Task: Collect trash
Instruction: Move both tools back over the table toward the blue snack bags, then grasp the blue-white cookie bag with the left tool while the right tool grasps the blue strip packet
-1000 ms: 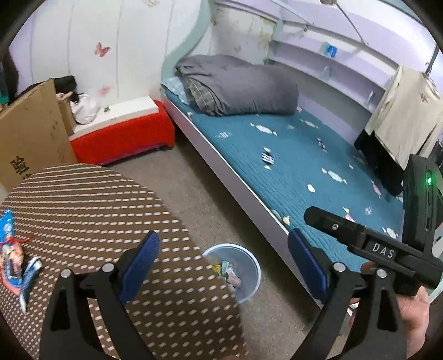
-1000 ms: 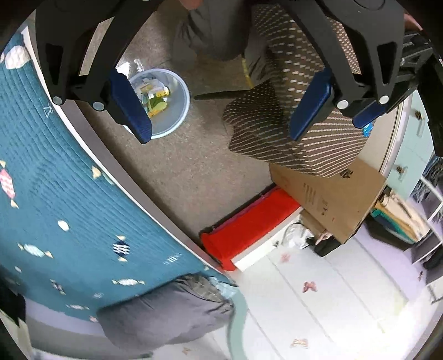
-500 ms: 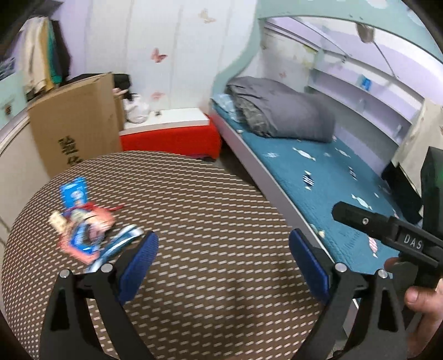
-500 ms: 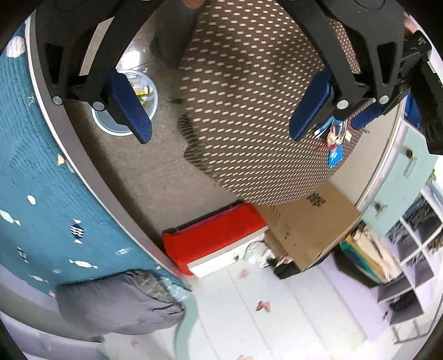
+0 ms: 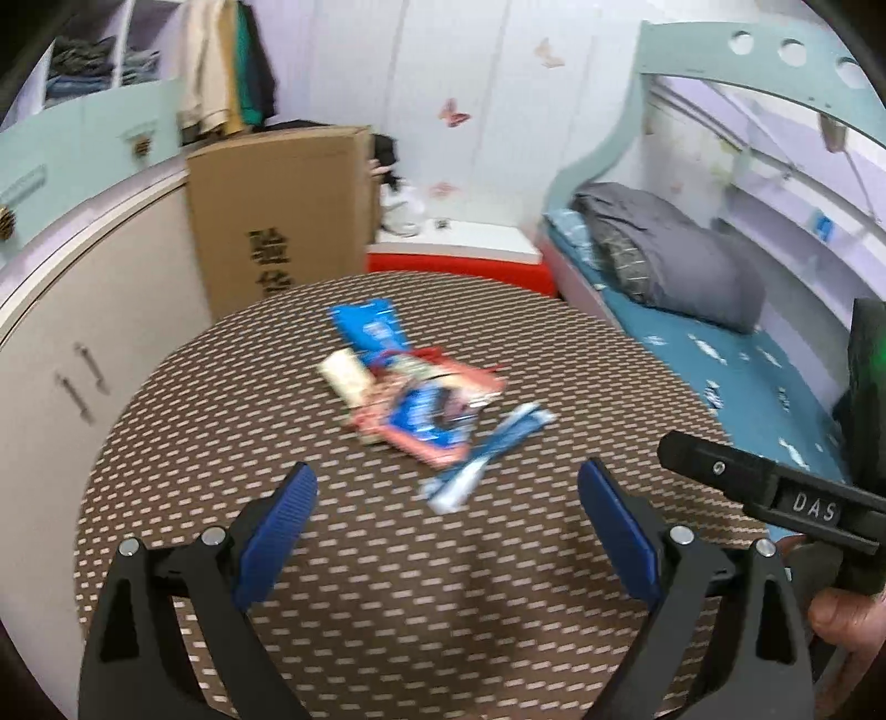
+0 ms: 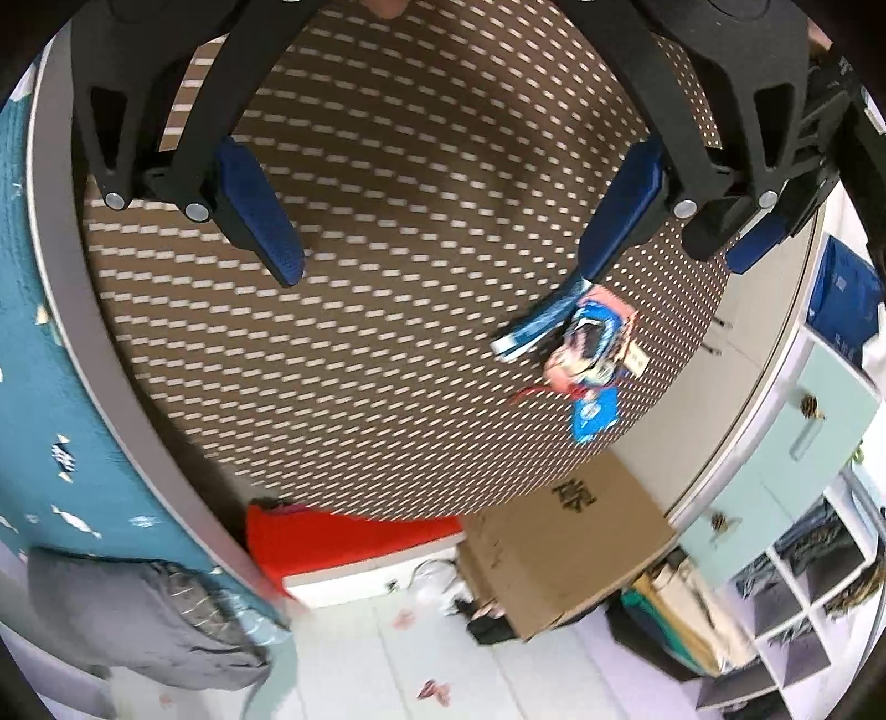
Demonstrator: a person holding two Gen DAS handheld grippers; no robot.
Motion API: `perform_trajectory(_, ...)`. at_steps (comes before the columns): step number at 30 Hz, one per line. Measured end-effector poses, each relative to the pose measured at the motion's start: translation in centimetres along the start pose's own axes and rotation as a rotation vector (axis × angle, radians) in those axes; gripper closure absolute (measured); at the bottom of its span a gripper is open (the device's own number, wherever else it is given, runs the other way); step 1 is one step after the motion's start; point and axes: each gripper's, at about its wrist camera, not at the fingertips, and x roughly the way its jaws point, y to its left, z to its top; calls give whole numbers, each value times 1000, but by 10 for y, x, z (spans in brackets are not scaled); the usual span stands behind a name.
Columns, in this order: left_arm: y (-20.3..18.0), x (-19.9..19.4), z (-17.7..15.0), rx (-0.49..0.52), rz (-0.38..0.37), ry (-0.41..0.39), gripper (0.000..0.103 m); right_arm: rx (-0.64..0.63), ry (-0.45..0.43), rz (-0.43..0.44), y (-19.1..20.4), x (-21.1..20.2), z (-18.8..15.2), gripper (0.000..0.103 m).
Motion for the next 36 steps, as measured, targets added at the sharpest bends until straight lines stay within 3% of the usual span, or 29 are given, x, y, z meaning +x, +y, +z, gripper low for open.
perform_trajectory(6, 48, 3, -13, -84, 56, 20, 10, -84, 46, 10, 47, 40, 2, 9)
perform_trajectory(10, 64, 5, -19, -121, 77, 23, 10, -107, 63, -42, 65, 66, 4, 33)
perform_trajectory(13, 70, 5, -22, -125, 85, 26, 10, -139, 39, -106, 73, 79, 5, 44)
perform_trajectory(15, 70, 5, -22, -125, 86, 24, 10, -200, 23, -159, 79, 83, 3, 56)
perform_trajectory(16, 70, 5, -21, -123, 85, 23, 10, -221, 19, -173, 80, 82, 2, 70)
perform_trajectory(19, 64, 8, -18, -109, 75, 19, 10, -243, 26, -157, 72, 77, -3, 88)
perform_trajectory(30, 4, 59, 9, 146, -10, 32, 10, -188, 38, -80, 15, 43, -14, 89)
perform_trajectory(36, -18, 89, 13, 264, -4, 75, 14, -171, 36, -57, 3, 32, -18, 89)
